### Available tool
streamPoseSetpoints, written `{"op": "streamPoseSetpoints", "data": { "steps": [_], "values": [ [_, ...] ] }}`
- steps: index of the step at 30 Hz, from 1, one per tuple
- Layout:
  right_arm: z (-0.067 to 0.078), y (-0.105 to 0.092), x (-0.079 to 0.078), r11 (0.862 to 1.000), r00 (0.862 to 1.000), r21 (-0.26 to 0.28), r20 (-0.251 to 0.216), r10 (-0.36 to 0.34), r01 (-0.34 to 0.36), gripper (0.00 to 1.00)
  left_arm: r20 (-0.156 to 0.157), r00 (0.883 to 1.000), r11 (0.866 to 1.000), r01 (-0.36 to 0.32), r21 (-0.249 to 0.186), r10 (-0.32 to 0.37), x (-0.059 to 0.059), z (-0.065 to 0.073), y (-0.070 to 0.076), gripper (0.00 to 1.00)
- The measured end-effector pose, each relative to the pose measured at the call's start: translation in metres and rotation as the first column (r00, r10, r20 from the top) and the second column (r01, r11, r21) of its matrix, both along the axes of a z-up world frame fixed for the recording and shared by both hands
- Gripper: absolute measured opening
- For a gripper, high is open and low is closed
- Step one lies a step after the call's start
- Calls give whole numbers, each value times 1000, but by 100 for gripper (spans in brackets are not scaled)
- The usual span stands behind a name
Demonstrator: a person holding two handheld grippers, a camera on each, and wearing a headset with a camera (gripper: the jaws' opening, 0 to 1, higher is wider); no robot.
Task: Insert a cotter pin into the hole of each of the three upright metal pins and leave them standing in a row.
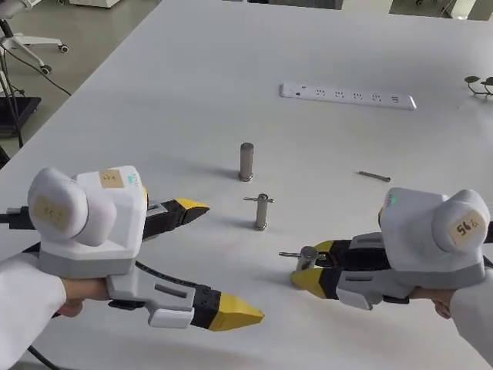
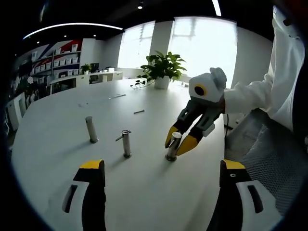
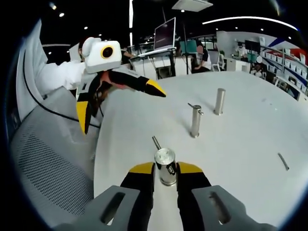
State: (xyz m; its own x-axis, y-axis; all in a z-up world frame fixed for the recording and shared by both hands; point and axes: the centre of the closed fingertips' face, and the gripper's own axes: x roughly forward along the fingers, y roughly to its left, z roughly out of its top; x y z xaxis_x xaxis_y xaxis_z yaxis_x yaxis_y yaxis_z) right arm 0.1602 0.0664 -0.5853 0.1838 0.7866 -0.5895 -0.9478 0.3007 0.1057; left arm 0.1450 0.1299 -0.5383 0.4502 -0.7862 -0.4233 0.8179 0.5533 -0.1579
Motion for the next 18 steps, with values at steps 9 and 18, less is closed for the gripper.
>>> {"op": "streamPoseSetpoints", "data": {
  "steps": [9,18],
  "values": [
    [1,-2,3,999,998,-27,41,42,-41,8,-2,1000,1000,-16,4,16,2,-1,2,99],
    [12,-8,30,1000,996,-19,89,0,1,8,-13,999,999,-33,5,33,4,-1,6,99]
  ]
}}
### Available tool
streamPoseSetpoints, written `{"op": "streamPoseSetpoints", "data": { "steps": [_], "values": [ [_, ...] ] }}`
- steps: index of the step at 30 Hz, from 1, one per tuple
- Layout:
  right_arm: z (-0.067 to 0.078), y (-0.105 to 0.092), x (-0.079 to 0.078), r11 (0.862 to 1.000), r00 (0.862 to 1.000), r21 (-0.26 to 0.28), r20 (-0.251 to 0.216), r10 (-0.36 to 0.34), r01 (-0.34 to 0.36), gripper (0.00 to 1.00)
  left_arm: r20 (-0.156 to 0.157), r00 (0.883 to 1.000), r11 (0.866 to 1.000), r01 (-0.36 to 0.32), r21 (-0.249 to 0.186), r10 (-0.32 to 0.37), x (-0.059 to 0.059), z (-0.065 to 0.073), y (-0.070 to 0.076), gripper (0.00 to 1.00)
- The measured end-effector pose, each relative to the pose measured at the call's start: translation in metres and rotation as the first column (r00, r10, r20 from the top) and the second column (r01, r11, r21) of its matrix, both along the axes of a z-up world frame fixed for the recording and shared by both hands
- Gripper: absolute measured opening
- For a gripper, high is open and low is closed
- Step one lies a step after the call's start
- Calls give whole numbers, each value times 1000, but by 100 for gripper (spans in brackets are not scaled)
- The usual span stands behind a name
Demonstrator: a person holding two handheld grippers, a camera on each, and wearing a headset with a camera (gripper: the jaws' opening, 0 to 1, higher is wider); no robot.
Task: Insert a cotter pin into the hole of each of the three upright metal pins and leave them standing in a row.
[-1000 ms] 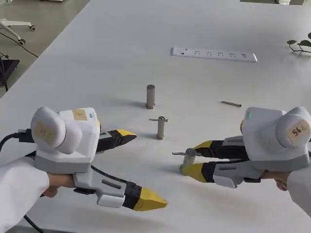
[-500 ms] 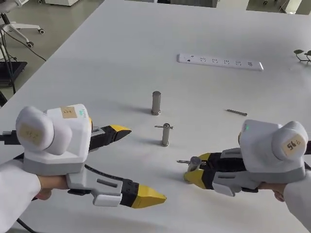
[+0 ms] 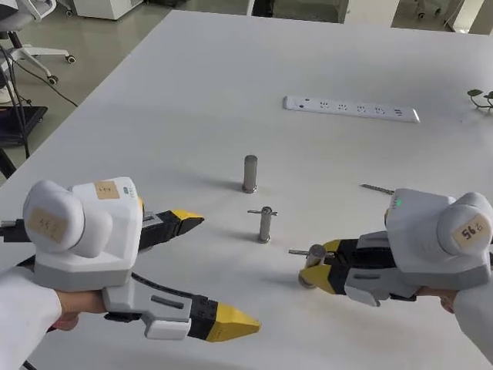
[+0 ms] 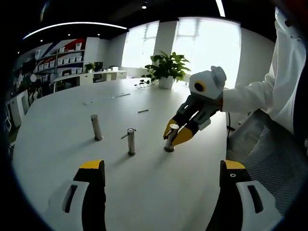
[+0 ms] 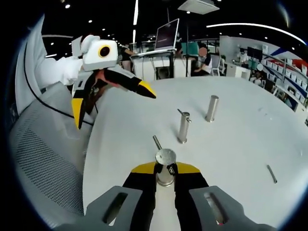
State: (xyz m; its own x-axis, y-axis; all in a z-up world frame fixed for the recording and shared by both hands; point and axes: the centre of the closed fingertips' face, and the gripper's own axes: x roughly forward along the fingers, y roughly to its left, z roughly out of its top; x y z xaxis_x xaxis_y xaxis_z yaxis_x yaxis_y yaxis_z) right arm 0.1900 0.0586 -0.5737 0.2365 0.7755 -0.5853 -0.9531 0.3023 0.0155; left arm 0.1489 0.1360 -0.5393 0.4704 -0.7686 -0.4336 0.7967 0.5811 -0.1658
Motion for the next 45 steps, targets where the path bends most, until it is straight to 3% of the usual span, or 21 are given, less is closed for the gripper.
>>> {"op": "streamPoseSetpoints", "data": {
  "steps": [6,8,10,11,17,35,45],
  "values": [
    [-1,-6,29,998,998,-50,46,-34,37,8,5,1000,1000,-9,12,9,1,0,3,99],
    [-3,-8,34,997,998,-55,37,-44,46,8,6,1000,1000,-16,11,16,2,0,4,99],
    [-6,-9,38,997,998,-51,29,-53,54,8,0,1000,1000,-25,-11,25,3,3,4,99],
    [-6,-9,40,997,998,-51,27,-53,54,8,-3,999,998,-40,-42,40,4,7,4,99],
    [-8,-8,43,998,998,-33,10,-58,58,8,-2,999,998,-46,-33,46,5,7,6,99],
    [-7,-5,51,998,998,-21,19,-64,65,8,-5,999,999,-45,-16,45,4,4,6,99],
    [-7,-2,49,999,999,-13,26,-48,48,8,-41,998,998,-51,-23,50,1,-4,1,99]
  ]
}}
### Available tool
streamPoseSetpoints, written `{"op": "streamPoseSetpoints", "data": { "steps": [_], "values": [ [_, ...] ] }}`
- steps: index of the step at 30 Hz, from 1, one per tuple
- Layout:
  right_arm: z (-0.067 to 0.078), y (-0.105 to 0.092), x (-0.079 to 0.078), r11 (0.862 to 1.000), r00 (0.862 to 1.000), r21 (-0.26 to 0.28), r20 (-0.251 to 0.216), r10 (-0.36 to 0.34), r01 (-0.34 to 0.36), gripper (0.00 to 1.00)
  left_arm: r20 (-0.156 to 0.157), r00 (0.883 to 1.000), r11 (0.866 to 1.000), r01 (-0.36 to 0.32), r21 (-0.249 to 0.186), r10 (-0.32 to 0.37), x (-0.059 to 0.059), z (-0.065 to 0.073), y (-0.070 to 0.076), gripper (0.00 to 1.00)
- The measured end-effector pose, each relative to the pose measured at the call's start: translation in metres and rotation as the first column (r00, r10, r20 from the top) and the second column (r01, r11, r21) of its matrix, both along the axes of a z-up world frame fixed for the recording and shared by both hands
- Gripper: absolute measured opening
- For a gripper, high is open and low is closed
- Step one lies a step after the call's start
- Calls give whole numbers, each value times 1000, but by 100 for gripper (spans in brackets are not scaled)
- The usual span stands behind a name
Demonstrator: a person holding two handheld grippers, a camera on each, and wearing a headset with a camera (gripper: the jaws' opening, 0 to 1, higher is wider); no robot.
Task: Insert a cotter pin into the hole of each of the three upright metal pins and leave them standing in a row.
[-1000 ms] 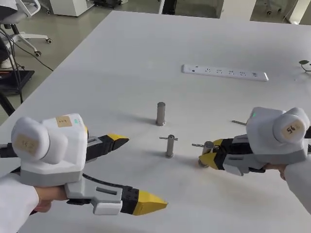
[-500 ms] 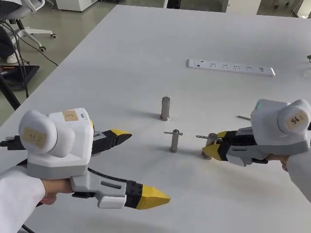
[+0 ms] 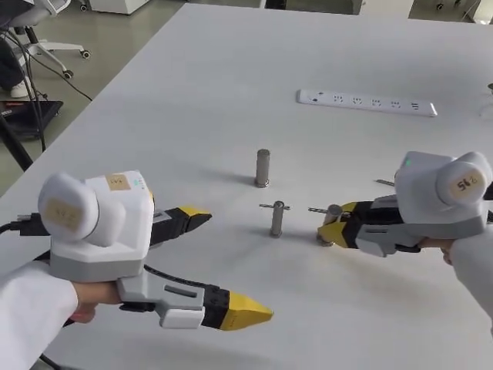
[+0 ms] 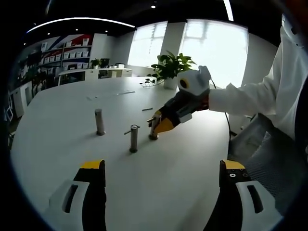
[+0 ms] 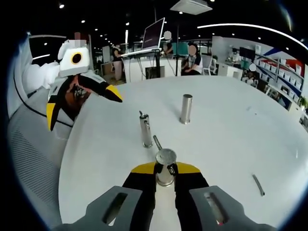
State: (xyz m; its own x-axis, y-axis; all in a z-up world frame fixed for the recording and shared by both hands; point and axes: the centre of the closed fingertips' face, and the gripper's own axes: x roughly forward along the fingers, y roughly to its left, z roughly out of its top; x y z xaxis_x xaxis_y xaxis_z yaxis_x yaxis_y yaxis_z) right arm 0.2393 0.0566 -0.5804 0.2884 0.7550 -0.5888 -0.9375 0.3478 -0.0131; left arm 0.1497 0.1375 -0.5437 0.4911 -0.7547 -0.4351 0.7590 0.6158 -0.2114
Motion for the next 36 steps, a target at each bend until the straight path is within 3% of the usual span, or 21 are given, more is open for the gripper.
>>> {"op": "streamPoseSetpoints", "data": {
  "steps": [6,8,10,14,21,24,29,32,36],
  "values": [
    [0,-1,2,1000,1000,-4,8,6,-6,9,-3,1000,1000,9,-11,-9,-3,2,-5,99],
    [5,1,2,1000,1000,20,17,2,-3,16,-4,1000,1000,12,-14,-12,-4,3,-6,99],
    [12,1,4,1000,999,29,33,-6,5,32,-4,1000,1000,14,-10,-15,-5,4,-7,99],
    [23,-3,0,998,1000,57,27,-17,15,32,4,1000,1000,11,-16,-11,-4,8,-6,99],
    [45,-20,-31,998,999,61,-12,-31,31,57,20,999,999,-25,-33,26,3,16,4,99],
    [51,-32,-41,995,997,67,-39,-72,75,67,20,999,999,-34,-33,35,4,18,8,99],
    [55,-43,-53,991,992,66,-61,-114,118,78,16,999,999,-40,-30,40,4,18,11,99],
    [54,-50,-60,982,981,58,-95,-172,177,85,10,999,999,-35,-34,35,2,19,10,99],
    [53,-56,-65,975,973,47,-88,-212,216,93,1,1000,999,-30,-35,30,-1,18,10,99]
  ]
}}
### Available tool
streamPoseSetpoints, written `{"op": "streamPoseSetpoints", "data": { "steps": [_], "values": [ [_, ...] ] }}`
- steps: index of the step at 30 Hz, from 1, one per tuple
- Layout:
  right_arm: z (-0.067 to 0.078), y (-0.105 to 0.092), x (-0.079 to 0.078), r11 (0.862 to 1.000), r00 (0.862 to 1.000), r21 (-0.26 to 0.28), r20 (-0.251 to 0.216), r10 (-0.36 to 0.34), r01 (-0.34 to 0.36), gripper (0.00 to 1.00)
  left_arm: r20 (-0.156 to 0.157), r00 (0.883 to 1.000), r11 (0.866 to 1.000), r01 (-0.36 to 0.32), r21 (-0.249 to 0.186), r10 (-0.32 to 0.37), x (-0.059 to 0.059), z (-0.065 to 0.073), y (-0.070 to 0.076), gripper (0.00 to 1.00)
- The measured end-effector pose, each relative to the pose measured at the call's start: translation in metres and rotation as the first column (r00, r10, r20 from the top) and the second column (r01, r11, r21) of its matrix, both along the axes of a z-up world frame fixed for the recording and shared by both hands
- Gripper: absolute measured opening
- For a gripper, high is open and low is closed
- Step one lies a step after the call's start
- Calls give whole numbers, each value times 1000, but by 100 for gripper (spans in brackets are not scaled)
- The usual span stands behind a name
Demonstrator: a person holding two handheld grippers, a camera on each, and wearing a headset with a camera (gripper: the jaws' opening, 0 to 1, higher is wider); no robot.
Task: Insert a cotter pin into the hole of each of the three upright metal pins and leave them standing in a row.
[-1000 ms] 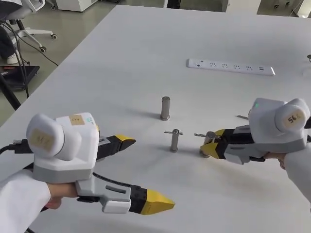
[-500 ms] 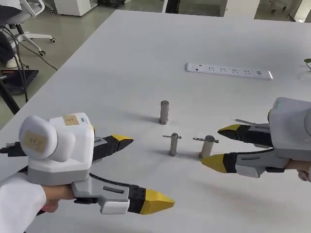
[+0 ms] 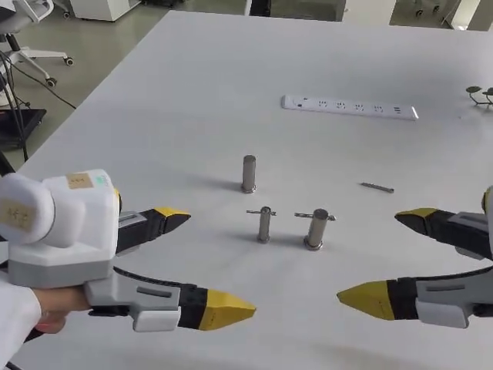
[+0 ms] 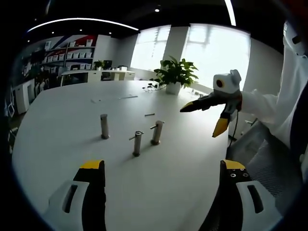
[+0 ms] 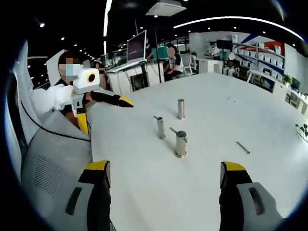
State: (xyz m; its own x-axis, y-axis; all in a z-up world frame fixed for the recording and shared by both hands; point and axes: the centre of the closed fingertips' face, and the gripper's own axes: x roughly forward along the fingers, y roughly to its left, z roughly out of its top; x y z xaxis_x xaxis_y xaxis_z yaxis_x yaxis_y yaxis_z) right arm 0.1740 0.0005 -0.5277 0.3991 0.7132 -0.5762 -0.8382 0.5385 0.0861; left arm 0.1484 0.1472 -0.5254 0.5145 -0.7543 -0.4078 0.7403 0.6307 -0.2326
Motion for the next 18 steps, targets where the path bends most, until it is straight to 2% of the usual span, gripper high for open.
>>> {"op": "streamPoseSetpoints", "data": {
  "steps": [4,6,8,9,10,14,18],
  "values": [
    [2,-2,-6,999,1000,27,-19,-22,22,94,-7,1000,1000,-1,2,1,-2,-2,2,99],
    [1,-4,-8,999,999,21,-21,-32,32,96,-12,1000,1000,-1,3,1,-3,-3,3,99],
    [-2,-8,-11,1000,1000,-9,-14,-26,26,98,-14,1000,1000,-2,6,2,-4,-4,5,99],
    [-4,-11,-11,999,1000,-41,8,-20,21,98,-17,1000,1000,-3,7,3,-4,-5,5,99],
    [-6,-11,-13,998,1000,-53,4,-16,17,98,-17,1000,1000,-6,7,6,-3,-5,6,99],
    [-6,-10,-16,999,999,-31,-19,-30,30,98,-16,1000,1000,-27,-5,27,2,-4,11,99],
    [-9,-12,-18,999,999,-41,-28,-37,35,98,-11,999,999,-44,-28,44,9,1,15,99]
  ]
}}
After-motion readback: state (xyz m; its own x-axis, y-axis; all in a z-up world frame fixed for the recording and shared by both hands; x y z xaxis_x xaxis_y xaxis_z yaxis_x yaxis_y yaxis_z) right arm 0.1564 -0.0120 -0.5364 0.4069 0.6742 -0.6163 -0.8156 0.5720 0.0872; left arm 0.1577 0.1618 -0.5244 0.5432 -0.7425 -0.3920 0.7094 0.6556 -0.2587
